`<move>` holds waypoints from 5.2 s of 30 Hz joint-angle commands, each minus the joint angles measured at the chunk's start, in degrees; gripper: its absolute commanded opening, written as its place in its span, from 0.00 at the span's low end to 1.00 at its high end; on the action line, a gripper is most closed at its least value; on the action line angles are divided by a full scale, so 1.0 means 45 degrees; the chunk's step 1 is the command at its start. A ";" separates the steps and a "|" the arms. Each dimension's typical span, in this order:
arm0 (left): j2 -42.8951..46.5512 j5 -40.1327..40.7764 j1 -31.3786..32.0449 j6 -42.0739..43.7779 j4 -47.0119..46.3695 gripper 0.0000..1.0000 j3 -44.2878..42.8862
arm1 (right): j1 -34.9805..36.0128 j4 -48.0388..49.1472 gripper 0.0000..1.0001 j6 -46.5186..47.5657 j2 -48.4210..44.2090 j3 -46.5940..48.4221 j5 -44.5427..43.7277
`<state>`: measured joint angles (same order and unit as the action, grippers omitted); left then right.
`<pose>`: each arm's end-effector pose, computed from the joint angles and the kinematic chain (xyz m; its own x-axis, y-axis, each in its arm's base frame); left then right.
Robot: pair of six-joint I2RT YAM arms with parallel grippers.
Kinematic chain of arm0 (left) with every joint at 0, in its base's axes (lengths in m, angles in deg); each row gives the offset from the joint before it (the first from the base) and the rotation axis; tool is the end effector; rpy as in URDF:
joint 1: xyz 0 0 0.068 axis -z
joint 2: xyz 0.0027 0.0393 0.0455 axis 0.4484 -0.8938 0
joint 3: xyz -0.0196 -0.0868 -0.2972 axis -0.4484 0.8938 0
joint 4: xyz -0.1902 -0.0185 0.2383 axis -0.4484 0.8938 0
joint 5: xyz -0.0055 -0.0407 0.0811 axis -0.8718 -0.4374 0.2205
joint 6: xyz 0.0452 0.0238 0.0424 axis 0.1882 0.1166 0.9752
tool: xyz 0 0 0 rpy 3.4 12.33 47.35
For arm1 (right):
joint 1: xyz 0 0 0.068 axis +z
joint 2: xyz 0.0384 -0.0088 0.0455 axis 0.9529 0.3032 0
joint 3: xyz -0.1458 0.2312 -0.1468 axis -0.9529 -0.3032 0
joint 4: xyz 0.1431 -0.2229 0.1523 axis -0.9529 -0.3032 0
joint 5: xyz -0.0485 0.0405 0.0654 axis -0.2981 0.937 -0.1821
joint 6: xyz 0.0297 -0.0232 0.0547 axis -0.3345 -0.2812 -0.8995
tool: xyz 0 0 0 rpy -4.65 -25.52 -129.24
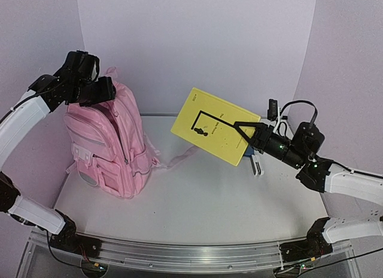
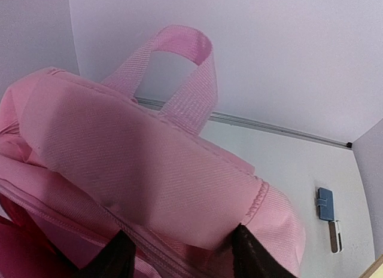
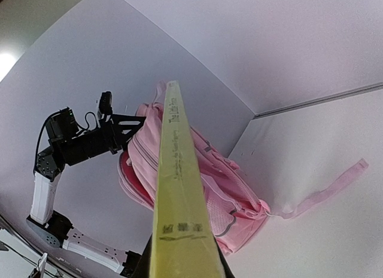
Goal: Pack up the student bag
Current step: Move the student bag to the center of the board, then place the book in the student bag.
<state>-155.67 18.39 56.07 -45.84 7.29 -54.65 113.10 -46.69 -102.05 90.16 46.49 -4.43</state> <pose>0.2899 -0.1434 0.4733 -0.4974 -0.1874 -0.8471 -0.0018 0.9766 -0.2150 0.2052 0.1998 0.3337 -0.5324 0.4418 -0.7221 -0.6926 0.2631 0.6717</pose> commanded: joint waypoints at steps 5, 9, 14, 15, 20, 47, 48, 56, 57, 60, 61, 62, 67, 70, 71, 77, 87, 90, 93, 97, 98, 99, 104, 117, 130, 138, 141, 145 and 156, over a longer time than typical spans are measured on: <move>-0.0088 -0.2266 -0.0245 -0.0705 -0.1637 0.15 0.0937 | -0.0031 0.2134 0.00 -0.0051 -0.0950 0.0072 -0.0057; -0.0605 -0.3807 -0.0248 -0.0398 -0.2287 0.00 0.0523 | -0.0030 0.2027 0.00 0.0065 -0.1032 0.0149 -0.0143; -0.0997 -0.6126 -0.0227 -0.0120 -0.3829 0.00 0.0072 | -0.0031 0.1323 0.00 0.0574 -0.1222 0.0447 -0.0393; -0.1075 -0.6526 -0.0225 -0.0107 -0.4149 0.00 -0.0043 | -0.0031 0.1213 0.00 0.0664 -0.1270 0.0500 -0.0441; -0.1561 -0.8119 -0.0124 -0.0158 -0.5918 0.00 -0.0501 | -0.0033 0.0557 0.00 0.1066 -0.1496 0.0774 -0.0707; -0.2248 -0.8078 0.0129 0.0686 -0.5516 0.74 -0.1680 | -0.0032 -0.0492 0.00 0.1587 -0.1909 0.2140 -0.0981; -0.2077 -0.7953 0.0119 0.0790 -0.5272 0.78 -0.1567 | -0.0030 -0.0494 0.00 0.1599 -0.1865 0.2165 -0.0965; -0.1075 -0.6218 0.0102 0.1274 -0.3718 0.92 -0.0915 | 0.0088 -0.0741 0.00 0.1922 -0.1624 0.2941 -0.0648; -0.1115 -0.5781 0.0103 0.1263 -0.3440 0.94 -0.0944 | 0.0150 -0.0824 0.00 0.2001 -0.1577 0.3049 -0.0689; -0.1502 -0.4319 0.0094 0.1112 -0.2281 0.99 -0.1357 | 0.0392 -0.0974 0.00 0.2223 -0.1369 0.3327 -0.0791; -0.1633 -0.3964 0.0098 0.1068 -0.1982 1.00 -0.1473 | 0.0492 -0.1057 0.00 0.2333 -0.1285 0.3428 -0.0869; -0.1767 -0.3668 0.0099 0.1033 -0.1717 1.00 -0.1552 | 0.0617 -0.1167 0.00 0.2462 -0.1197 0.3554 -0.0995; -0.2172 -0.2574 0.0101 0.1052 -0.0987 1.00 -0.1694 | 0.1866 -0.1926 0.00 0.3545 -0.0701 0.4401 -0.2366; -0.2157 -0.2215 0.0102 0.1084 -0.0634 1.00 -0.1575 | 0.2585 -0.1961 0.00 0.4070 -0.0428 0.4763 -0.3265; -0.2061 -0.2119 0.0106 0.1079 -0.0577 1.00 -0.1420 | 0.2775 -0.1963 0.00 0.4229 -0.0332 0.4885 -0.3619; -0.0896 -0.1925 0.0066 0.0855 -0.0749 0.84 0.0053 | 0.3751 -0.2002 0.00 0.4977 0.0475 0.5621 -0.5234; 0.0742 -0.1540 -0.0011 0.0524 -0.0373 0.44 0.1548 | 0.5613 -0.2487 0.00 0.6571 0.2486 0.7424 -0.7373; 0.1115 -0.1438 -0.0031 0.0475 -0.0285 0.31 0.1971 | 0.6061 -0.3088 0.00 0.6933 0.3366 0.8323 -0.8443; 0.1369 -0.1401 -0.0043 0.0500 -0.0206 0.17 0.2245 | 0.6460 -0.4005 0.00 0.7120 0.4368 0.9426 -0.9754; 0.1749 -0.1524 -0.0055 0.0872 -0.0350 0.05 0.2522 | 0.6920 -0.5762 0.00 0.7151 0.5959 1.1322 -1.1170; 0.1824 -0.1560 -0.0048 0.0971 -0.0417 0.03 0.2551 | 0.6988 -0.6104 0.00 0.7140 0.6325 1.1756 -1.1354; 0.1921 -0.1662 -0.0045 0.1098 -0.0477 0.01 0.2557 | 0.7045 -0.6560 0.00 0.7082 0.6689 1.2194 -1.1506; 0.2152 -0.2580 -0.0055 0.1956 -0.0810 0.00 0.2456 | 0.7077 -0.8565 0.00 0.6840 0.8556 1.4460 -1.1867; 0.2166 -0.4178 -0.0050 0.2637 -0.1330 0.00 0.1989 | 0.6918 -1.1805 0.00 0.7510 1.2736 1.9202 -1.2417; 0.1924 -0.5274 -0.0056 0.1660 -0.2149 0.00 0.1872 | 0.5945 -1.1859 0.51 0.8012 1.4371 2.1461 -0.9530; 0.1581 -0.5148 -0.0055 0.1160 -0.2659 0.00 0.1712 | 0.5969 -1.1614 0.79 0.7644 1.2532 1.9873 -0.8191; 0.1504 -0.5028 -0.0073 0.1105 -0.2693 0.00 0.1567 | 0.6022 -1.0947 0.79 0.7303 1.1410 1.8206 -0.7311; 0.1404 -0.4962 -0.0073 0.0935 -0.2741 0.00 0.1407 | 0.6168 -0.9457 0.77 0.6655 0.9715 1.5442 -0.6280; 0.1010 -0.4895 -0.0108 0.0530 -0.3092 0.00 0.1018 | 0.6544 -0.5122 0.57 0.4130 0.8291 0.9605 -0.5449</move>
<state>-151.09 -1.63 55.31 -43.70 -1.03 -45.95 141.34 -77.99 -78.89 125.61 93.78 -29.74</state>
